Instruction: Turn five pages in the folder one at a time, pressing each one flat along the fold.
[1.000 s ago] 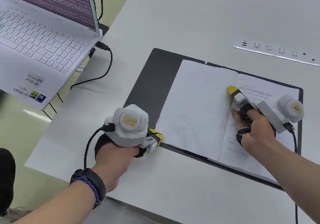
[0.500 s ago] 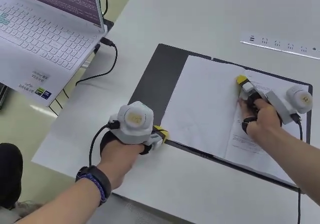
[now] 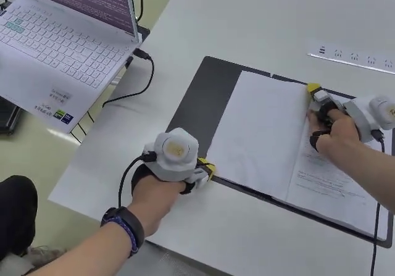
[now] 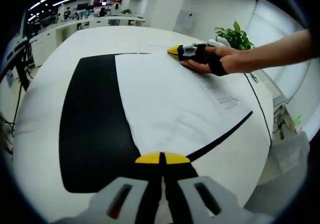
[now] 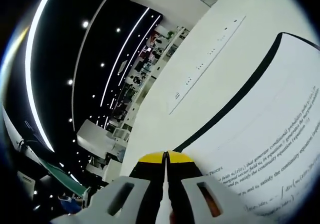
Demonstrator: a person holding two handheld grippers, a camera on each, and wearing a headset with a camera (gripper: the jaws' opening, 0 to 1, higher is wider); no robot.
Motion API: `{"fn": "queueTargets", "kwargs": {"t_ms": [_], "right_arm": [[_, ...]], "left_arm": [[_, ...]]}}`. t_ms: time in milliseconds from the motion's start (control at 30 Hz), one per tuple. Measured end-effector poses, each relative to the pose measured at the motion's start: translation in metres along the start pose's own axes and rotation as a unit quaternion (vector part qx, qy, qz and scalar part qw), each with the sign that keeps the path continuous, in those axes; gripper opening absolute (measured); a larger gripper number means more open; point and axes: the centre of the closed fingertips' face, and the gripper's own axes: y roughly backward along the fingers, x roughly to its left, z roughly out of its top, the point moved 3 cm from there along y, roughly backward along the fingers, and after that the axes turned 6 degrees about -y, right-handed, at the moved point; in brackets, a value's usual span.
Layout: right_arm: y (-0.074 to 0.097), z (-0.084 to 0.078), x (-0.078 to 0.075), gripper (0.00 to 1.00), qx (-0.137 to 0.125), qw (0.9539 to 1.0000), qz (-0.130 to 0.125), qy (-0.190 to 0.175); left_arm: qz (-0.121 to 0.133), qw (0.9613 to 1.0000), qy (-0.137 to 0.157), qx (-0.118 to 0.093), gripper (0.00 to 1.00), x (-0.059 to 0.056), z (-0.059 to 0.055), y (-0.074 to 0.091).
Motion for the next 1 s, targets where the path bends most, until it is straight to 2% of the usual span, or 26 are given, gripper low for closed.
{"fn": "queueTargets", "kwargs": {"t_ms": [167,300,367,400,567,700,1000], "right_arm": [[-0.008,0.003,-0.008,0.00,0.000,1.0000,0.000,0.005],[-0.008,0.004,-0.011,0.00,0.001,1.0000,0.004,-0.008],[-0.007,0.002,-0.011,0.00,0.006,1.0000,0.005,-0.005],[-0.005,-0.002,-0.011,0.00,0.015,0.9998,0.011,0.010],[0.006,-0.010,-0.012,0.00,0.026,0.9992,0.026,0.017],[0.019,-0.023,-0.010,0.00,0.042,0.9975,0.043,0.036],[0.039,-0.040,-0.009,0.00,0.058,0.9951,0.053,0.059]], "left_arm": [[-0.001,1.0000,-0.002,0.002,0.00,0.001,0.000,0.000],[-0.002,1.0000,-0.006,0.003,0.00,0.000,0.000,0.000],[-0.001,1.0000,0.000,0.003,0.00,0.001,0.000,0.000],[-0.001,1.0000,0.003,0.004,0.00,0.001,0.000,0.000],[0.002,1.0000,0.000,0.008,0.00,0.000,0.000,0.000],[0.003,1.0000,0.003,0.007,0.00,0.000,0.000,0.000],[0.004,1.0000,0.002,0.007,0.00,0.000,0.000,0.000]]}}
